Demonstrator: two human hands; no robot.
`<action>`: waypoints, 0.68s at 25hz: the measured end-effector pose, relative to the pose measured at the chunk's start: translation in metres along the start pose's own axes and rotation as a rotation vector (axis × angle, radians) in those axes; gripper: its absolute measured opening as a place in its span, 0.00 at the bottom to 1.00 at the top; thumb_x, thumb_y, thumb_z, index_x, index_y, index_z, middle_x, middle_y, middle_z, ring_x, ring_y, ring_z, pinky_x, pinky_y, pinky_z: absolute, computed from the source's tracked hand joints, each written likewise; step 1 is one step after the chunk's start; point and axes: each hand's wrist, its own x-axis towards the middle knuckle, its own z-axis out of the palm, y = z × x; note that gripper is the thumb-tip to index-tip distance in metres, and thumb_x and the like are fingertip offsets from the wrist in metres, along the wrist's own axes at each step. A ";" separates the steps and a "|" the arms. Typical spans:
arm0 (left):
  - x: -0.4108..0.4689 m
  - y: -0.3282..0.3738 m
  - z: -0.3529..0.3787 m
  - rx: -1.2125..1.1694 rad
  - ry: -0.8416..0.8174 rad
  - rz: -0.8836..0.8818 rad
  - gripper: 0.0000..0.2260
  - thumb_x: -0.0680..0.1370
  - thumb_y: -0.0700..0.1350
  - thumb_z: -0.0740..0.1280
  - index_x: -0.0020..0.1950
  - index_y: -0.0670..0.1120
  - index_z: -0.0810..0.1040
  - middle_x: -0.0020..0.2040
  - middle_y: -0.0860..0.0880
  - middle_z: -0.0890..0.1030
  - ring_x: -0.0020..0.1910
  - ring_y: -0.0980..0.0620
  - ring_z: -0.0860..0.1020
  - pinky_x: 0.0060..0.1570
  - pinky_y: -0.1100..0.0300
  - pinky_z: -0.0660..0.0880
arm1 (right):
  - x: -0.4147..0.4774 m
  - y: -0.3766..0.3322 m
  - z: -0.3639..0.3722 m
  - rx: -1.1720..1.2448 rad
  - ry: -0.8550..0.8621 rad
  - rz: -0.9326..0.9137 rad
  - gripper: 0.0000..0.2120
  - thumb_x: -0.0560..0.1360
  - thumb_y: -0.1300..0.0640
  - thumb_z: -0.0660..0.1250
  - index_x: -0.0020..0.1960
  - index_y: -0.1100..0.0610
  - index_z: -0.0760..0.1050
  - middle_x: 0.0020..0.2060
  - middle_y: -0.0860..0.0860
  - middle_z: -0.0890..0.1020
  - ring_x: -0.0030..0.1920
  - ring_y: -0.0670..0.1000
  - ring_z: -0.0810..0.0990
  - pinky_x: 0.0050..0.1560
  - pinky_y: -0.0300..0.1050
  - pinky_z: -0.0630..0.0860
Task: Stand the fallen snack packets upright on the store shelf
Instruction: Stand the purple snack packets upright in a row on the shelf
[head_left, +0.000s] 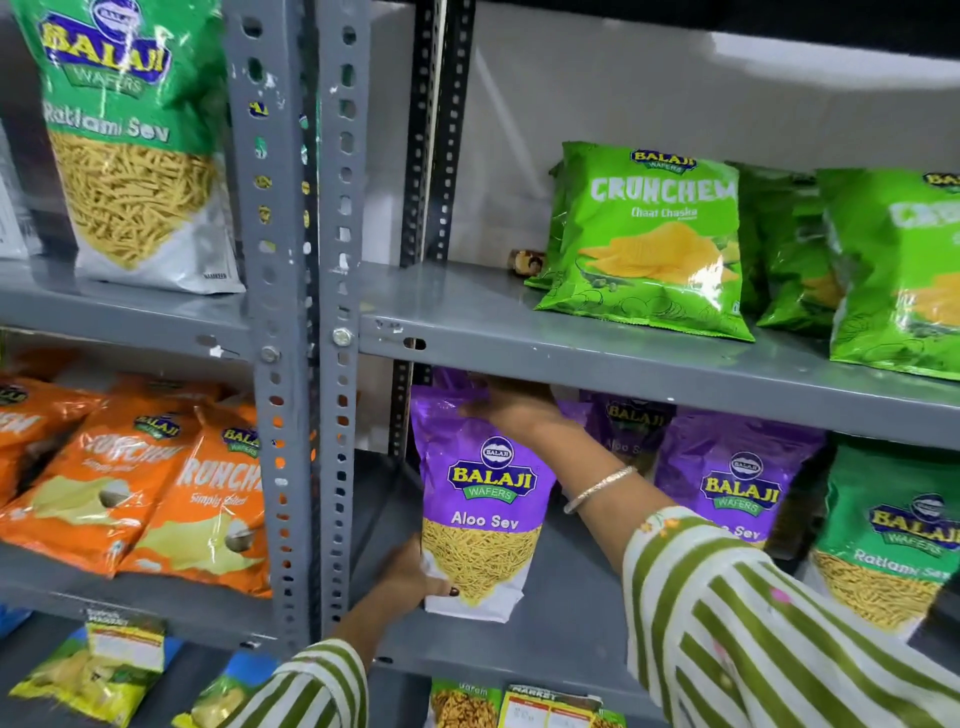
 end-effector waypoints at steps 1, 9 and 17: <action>-0.001 0.000 0.000 0.009 0.010 -0.009 0.25 0.63 0.38 0.77 0.54 0.45 0.69 0.53 0.45 0.78 0.49 0.52 0.72 0.50 0.59 0.72 | 0.005 -0.004 0.004 -0.034 0.030 -0.019 0.21 0.74 0.51 0.64 0.66 0.55 0.69 0.68 0.56 0.71 0.67 0.58 0.69 0.67 0.49 0.67; -0.005 -0.004 -0.001 -0.069 0.032 0.011 0.26 0.63 0.36 0.76 0.58 0.45 0.73 0.59 0.42 0.80 0.50 0.52 0.75 0.53 0.59 0.74 | -0.023 0.016 0.024 0.018 0.472 0.221 0.34 0.71 0.38 0.63 0.66 0.62 0.67 0.66 0.64 0.71 0.69 0.62 0.66 0.72 0.55 0.56; 0.000 -0.013 0.002 -0.085 0.013 -0.019 0.28 0.63 0.32 0.75 0.62 0.41 0.72 0.61 0.41 0.79 0.56 0.46 0.77 0.56 0.53 0.75 | -0.072 0.103 0.143 0.954 0.088 0.394 0.60 0.45 0.40 0.80 0.69 0.61 0.59 0.61 0.53 0.73 0.58 0.50 0.75 0.59 0.40 0.76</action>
